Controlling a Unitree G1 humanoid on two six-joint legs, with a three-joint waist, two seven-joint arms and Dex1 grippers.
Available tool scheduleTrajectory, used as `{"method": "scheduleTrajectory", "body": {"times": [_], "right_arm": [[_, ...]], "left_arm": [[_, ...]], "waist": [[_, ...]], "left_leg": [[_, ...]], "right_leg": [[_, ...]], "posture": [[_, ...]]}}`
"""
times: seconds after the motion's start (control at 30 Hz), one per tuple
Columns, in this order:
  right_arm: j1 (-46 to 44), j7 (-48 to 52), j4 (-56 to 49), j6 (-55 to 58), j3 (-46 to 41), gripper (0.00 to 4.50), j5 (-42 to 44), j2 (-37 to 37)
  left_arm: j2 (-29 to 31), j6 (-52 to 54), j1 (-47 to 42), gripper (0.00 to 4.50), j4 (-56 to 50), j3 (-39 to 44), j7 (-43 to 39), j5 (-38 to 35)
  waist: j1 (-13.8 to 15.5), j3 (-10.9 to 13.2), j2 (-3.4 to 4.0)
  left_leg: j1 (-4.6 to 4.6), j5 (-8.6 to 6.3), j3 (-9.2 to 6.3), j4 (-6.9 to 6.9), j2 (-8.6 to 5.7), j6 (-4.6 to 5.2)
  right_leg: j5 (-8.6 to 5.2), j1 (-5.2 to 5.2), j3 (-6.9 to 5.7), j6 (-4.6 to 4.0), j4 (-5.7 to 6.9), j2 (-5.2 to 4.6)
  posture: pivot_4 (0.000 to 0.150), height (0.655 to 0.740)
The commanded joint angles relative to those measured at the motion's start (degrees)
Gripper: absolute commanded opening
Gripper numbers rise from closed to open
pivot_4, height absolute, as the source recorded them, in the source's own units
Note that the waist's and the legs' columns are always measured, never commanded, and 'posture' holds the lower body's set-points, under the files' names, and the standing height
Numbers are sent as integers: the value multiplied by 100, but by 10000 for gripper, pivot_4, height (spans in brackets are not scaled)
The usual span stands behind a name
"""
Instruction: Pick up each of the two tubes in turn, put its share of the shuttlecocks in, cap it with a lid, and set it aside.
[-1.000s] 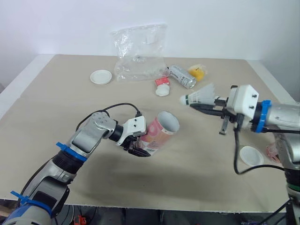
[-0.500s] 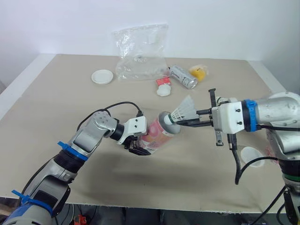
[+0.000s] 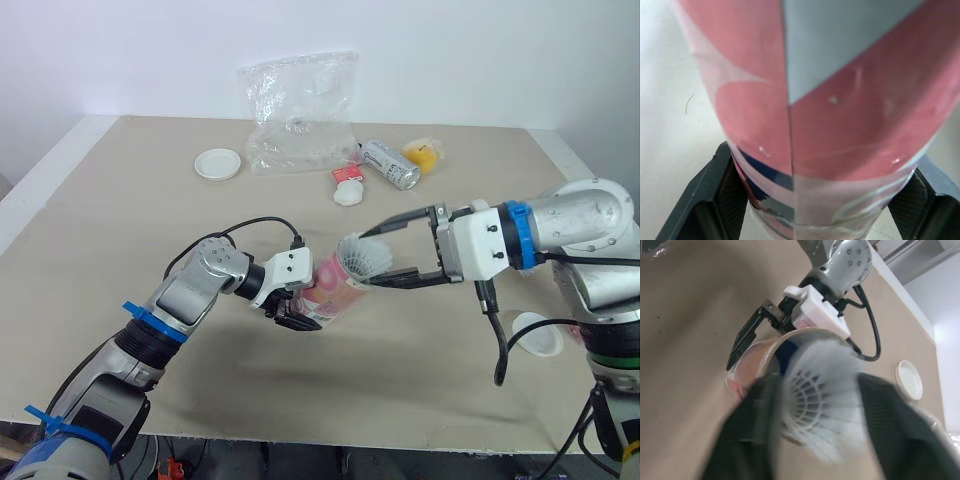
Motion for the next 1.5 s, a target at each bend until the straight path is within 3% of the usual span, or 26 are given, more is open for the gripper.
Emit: {"method": "scheduleTrajectory", "body": {"times": [0.03,0.33,0.5,0.67,0.93,1.5], "right_arm": [[-57,-125,-342,467,-350,44303,484,-45],[971,-2254,-452,2982,-2279,44303,2039,180],[2464,-4123,31,3277,-3461,44303,1315,749],[3064,-4714,-3,3222,-3543,44303,913,888],[3429,-4821,486,2900,-3529,44303,591,897],[2973,-4397,2042,2686,-3459,44303,566,632]], "left_arm": [[44,42,-6,34106,49,37,33,59],[49,0,-36,34106,109,14,18,102],[22,6,-34,34106,73,-4,24,106],[-17,59,36,34106,-39,-15,67,84],[-11,158,151,34106,-262,-39,110,65],[55,534,382,34106,-754,4,214,-7]], "waist": [[1,0,0],[8,-1,-4],[24,-11,-20],[-9,-14,17],[-9,-14,15],[-10,-14,15]], "left_leg": [[0,0,0,0,0,0],[-1,0,-2,0,-2,0],[0,1,-12,0,0,1],[2,1,8,-1,-10,2],[4,7,5,1,-7,11],[4,7,4,-2,-8,11]], "right_leg": [[0,0,0,0,0,0],[2,2,0,-3,2,-2],[0,9,-9,-4,3,1],[2,0,12,7,4,-6],[7,6,12,11,2,-1],[6,6,12,11,0,-1]], "posture": [[1500,7400],[1500,7400],[1500,7400],[1500,7400],[1500,7400],[1500,7400]]}}
